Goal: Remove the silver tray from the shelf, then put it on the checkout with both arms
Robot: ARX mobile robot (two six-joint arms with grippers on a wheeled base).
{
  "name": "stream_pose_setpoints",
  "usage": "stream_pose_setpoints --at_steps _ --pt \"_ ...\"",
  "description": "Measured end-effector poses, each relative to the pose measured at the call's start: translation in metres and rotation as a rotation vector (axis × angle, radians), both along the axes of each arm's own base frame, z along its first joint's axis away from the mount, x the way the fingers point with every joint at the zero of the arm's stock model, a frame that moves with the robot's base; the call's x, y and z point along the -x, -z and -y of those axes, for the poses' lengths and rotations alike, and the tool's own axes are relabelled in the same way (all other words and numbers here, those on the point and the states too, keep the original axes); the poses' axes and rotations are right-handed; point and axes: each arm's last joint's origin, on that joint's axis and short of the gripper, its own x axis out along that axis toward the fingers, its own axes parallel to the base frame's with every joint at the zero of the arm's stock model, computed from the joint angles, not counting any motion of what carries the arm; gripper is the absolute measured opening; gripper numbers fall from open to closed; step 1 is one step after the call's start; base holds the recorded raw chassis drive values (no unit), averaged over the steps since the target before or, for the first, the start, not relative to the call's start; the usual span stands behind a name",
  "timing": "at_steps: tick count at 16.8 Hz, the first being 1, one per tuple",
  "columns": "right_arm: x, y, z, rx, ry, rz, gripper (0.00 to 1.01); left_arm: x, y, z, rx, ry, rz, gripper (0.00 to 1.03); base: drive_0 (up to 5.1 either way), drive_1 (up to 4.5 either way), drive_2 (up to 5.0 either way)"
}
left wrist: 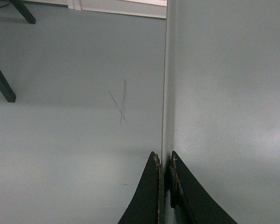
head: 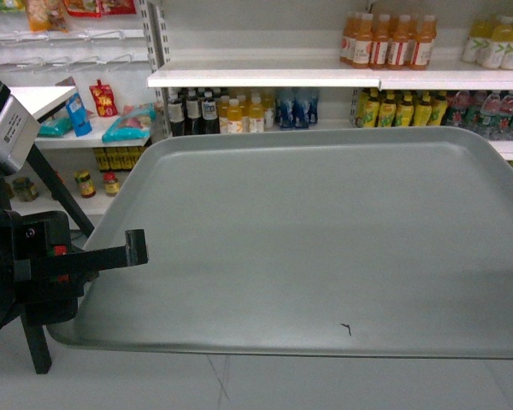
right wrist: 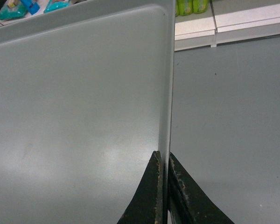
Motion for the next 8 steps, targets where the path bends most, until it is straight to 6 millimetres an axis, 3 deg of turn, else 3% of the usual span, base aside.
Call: stream_pose_setpoints --at_steps 8 --pt "0.0006 0.0007 0.0002 -0.002 0.002 -0.004 0.03 0.0001 -0.0004 0.0002 0.002 0.0 0.006 0.03 0.0 0.0 0.0"
